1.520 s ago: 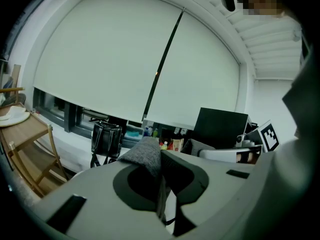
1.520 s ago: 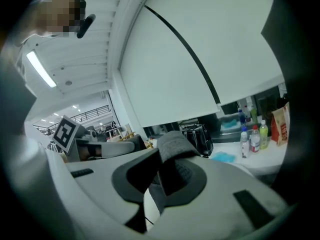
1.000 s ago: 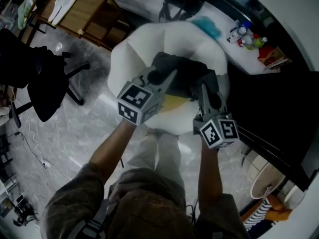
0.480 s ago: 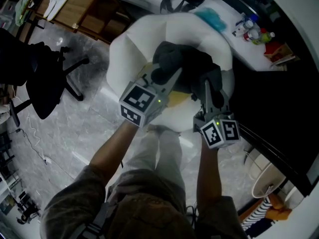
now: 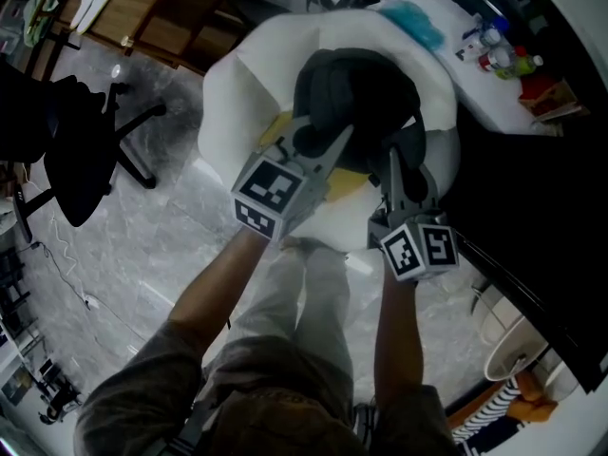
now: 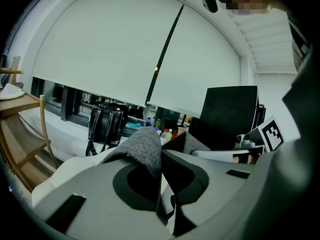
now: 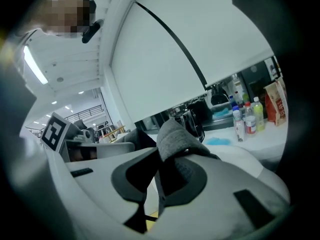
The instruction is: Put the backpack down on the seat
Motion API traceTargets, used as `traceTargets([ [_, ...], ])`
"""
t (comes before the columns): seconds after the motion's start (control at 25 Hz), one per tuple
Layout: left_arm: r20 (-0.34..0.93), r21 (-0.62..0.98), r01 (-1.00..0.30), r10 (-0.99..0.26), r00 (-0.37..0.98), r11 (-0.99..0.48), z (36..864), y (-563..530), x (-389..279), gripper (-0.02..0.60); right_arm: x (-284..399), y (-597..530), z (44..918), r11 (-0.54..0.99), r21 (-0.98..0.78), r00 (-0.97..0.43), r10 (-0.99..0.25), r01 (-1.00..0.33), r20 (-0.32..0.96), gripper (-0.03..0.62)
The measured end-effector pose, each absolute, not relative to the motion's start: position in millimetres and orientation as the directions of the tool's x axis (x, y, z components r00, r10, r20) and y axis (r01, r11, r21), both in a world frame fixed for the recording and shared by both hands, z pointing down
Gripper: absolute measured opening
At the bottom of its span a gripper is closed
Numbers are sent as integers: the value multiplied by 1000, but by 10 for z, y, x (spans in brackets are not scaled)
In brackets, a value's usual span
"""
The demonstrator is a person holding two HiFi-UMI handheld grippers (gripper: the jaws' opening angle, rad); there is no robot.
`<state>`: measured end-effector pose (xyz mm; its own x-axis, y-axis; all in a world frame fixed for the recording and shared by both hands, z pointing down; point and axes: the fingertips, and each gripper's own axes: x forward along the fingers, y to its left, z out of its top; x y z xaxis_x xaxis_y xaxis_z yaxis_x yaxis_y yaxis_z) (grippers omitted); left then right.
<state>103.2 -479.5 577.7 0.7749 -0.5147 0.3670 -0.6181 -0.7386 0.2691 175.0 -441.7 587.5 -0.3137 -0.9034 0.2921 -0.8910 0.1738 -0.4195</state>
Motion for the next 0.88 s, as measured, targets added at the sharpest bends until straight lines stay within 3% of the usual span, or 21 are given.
traceTargets([
  [0.6, 375, 237, -642, -541, 753, -729, 6499, -5010, 1083, 36, 1646, -4826, 6507, 232, -351, -342, -893, -907, 292, 41],
  [0.88, 392, 252, -677, -567, 725, -691, 6551, -4988, 1007, 83, 1663, -4731, 6615, 178, -358, -300, -899, -916, 320, 99],
])
